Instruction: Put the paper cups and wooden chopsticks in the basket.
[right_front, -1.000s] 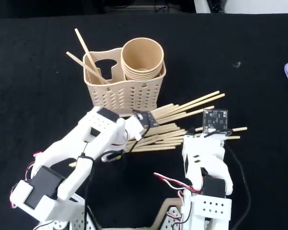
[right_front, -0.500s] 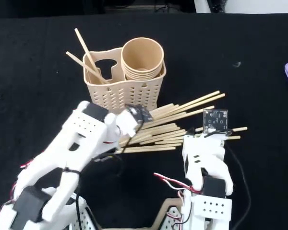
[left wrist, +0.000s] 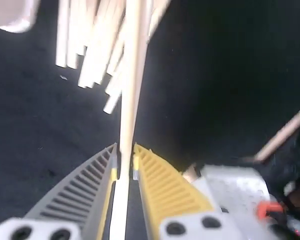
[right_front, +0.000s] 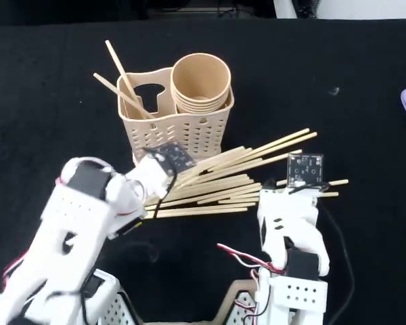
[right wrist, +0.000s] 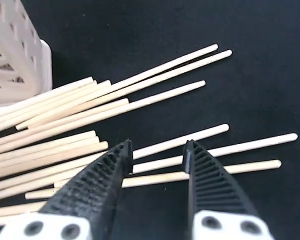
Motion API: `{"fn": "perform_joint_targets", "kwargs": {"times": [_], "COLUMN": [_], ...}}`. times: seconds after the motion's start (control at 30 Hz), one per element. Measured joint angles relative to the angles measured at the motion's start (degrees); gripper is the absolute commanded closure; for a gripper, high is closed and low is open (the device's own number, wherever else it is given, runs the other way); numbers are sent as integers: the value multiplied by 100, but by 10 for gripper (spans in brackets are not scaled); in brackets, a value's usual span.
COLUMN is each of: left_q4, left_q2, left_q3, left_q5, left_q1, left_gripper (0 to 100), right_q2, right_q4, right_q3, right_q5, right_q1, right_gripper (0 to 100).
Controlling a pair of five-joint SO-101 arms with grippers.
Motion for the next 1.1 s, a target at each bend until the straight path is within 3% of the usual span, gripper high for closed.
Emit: {"fn": "perform_joint_targets", "kwargs": {"times": [0.33,0.47,0.7,0.8,0.9,1.1], "left_q4": [-536,-703,-747,-862,-1240,-2022], "left_q2": [-2409,-3191,-4343,-4651,-4747,-4686], "left_q3": [70,484,677,712,905,985], "left_q5": [1433,1556,1582,1582,1574,1776], "left_q1": [-510,-862,-1222,-1477,-1855,-2251], "left_gripper": [970,970,970,970,970,970], "right_q2": [0,0,0,18,607,2479], "right_q4": [484,862,1424,1538,1758,1829], "right_q3": [-782,-1178,-2268,-2382,-2426,-2664], "right_q5": [571,1002,1055,1266,1820,2523], "right_q1": [-114,-563,-976,-1503,-2145,-2646], "right_gripper": [828,828,826,826,825,825]}}
